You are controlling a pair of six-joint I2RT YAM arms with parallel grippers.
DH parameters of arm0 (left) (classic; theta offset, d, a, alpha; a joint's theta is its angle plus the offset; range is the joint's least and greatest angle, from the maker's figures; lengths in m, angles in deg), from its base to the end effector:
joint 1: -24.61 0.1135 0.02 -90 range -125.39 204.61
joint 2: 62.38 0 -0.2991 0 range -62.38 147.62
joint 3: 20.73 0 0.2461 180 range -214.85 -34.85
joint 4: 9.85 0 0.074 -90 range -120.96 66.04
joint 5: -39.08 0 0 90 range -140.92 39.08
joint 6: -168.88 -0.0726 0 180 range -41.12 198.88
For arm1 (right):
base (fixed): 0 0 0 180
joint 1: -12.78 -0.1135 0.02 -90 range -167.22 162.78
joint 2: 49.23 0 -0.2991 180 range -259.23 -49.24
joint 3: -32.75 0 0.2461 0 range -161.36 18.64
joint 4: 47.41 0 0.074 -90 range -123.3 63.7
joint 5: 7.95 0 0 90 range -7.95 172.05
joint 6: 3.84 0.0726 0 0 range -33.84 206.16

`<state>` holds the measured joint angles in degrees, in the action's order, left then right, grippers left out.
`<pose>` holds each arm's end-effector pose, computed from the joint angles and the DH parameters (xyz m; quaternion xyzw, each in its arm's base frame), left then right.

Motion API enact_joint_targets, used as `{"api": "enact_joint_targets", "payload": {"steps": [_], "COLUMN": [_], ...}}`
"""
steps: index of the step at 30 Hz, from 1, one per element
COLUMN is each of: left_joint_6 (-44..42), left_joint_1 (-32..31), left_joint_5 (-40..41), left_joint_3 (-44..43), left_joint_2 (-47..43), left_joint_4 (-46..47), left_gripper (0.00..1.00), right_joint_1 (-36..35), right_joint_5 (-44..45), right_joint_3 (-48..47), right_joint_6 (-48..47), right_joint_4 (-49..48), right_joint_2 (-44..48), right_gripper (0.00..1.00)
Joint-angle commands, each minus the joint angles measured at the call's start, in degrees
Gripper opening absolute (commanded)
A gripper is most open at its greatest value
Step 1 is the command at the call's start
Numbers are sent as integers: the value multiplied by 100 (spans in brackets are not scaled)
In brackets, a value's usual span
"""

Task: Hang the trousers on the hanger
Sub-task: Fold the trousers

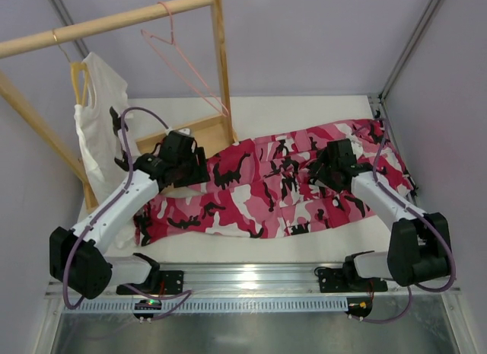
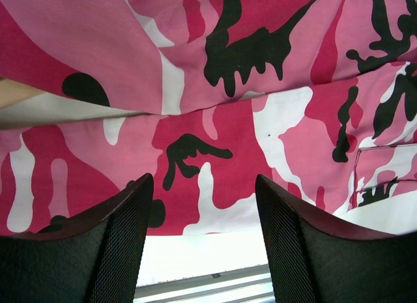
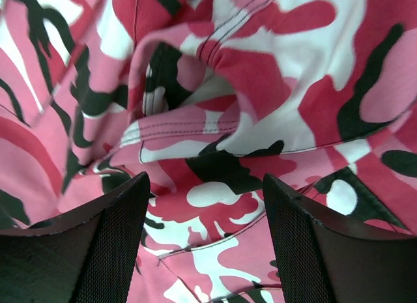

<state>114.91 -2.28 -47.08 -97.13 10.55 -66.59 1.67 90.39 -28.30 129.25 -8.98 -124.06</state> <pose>0.2389 -0.1157 0.2970 -0.0861 0.9447 -0.1372 0.2852 0.2671 0.0417 0.2283 0.2826 0.9006 0.0859 0.3189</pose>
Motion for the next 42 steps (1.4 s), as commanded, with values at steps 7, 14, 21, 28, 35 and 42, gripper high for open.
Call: {"api": "enact_joint_targets", "payload": {"steps": [7, 14, 21, 28, 35, 42], "left_joint_6": [-35, -8, 79, 562, 888, 932], "left_joint_1": [448, 1133, 1730, 2645, 2672, 2672], "left_joint_5": [82, 187, 794, 504, 319, 407], "left_joint_3": [-135, -267, -188, -83, 164, -12], "left_joint_2": [2, 371, 547, 1003, 1461, 1716], "left_joint_4": [352, 317, 176, 562, 1194, 1354], "left_gripper": [66, 73, 76, 75, 71, 47], "right_joint_1": [-1340, -1543, -1604, -1631, -1622, -1622], "right_joint_5": [774, 616, 64, -341, -755, -614], "right_joint_3": [-18, 1002, 590, -430, -378, -483], "right_joint_6": [206, 612, -211, -1021, -1075, -1233], "right_joint_4": [960, 1127, 1059, 882, 452, 443], "right_joint_2": [-577, 204, 1268, 961, 1163, 1207], "right_gripper": [70, 70, 70, 70, 70, 71]}}
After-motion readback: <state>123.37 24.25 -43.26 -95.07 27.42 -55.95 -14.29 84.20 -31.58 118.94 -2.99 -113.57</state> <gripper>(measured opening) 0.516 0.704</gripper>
